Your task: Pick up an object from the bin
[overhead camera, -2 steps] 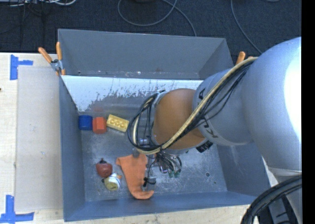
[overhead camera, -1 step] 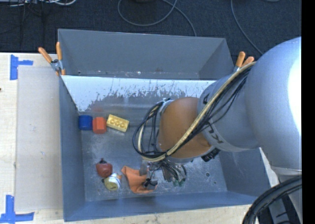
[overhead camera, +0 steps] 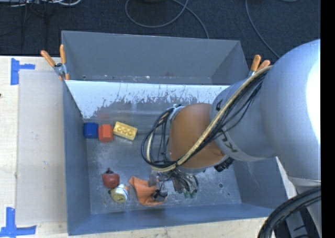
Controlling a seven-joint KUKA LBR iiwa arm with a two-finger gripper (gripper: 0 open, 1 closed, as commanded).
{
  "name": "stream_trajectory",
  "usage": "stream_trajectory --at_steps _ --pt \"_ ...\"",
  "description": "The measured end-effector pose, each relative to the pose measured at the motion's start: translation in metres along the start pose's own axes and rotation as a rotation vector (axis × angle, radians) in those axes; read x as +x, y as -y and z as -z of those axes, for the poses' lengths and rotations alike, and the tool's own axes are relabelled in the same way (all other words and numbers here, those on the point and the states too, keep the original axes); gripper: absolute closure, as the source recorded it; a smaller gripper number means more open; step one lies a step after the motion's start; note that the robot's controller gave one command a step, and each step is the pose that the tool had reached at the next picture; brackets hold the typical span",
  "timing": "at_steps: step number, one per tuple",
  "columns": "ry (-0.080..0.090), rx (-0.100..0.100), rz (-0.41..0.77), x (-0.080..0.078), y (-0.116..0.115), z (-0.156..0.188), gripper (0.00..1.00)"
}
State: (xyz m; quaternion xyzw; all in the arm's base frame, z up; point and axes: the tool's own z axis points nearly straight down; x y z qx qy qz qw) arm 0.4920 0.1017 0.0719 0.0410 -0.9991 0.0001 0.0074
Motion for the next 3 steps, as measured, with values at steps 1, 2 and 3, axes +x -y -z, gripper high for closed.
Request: stream_trajectory --at_steps 1,2,3 --pt "-0.001 0.0 -0.022 -0.006 0.003 0.119 1.0" --pt "-0.001 0.0 -0.021 -0.006 0.003 0.119 1.0" --pt "-0.003 0.0 -0.047 0.001 0.019 0.326 1.0"
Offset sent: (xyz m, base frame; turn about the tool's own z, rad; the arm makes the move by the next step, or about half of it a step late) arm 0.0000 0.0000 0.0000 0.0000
